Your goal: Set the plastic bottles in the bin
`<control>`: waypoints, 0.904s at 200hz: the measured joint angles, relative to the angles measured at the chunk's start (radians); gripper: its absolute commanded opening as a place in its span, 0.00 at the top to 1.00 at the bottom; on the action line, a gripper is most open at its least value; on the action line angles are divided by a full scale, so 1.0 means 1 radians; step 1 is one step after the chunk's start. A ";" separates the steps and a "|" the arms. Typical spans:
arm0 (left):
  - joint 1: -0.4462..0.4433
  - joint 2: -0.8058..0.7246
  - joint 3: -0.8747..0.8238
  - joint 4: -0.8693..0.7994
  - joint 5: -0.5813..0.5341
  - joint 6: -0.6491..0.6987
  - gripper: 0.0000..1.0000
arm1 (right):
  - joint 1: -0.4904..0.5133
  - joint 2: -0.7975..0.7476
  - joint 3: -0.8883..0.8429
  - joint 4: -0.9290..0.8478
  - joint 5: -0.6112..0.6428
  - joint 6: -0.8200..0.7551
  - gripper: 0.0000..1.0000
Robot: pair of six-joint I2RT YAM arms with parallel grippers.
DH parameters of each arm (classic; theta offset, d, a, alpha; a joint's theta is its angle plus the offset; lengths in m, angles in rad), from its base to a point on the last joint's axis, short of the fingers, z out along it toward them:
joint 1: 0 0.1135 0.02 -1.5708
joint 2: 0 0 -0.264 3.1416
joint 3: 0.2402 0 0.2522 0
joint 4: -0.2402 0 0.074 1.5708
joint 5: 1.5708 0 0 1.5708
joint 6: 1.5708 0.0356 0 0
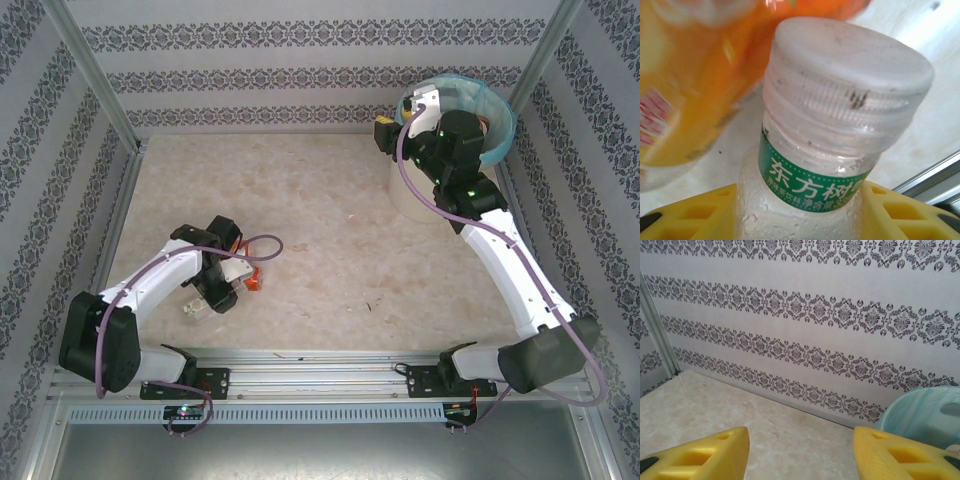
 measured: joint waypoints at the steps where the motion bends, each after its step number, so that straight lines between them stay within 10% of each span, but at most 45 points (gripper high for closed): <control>1: 0.000 0.000 0.001 0.000 0.002 0.000 0.51 | 0.000 0.000 0.000 0.000 0.000 0.001 0.44; 181: -0.007 -0.276 0.167 0.185 0.584 0.005 0.52 | 0.317 0.060 -0.181 0.041 -0.668 0.065 0.43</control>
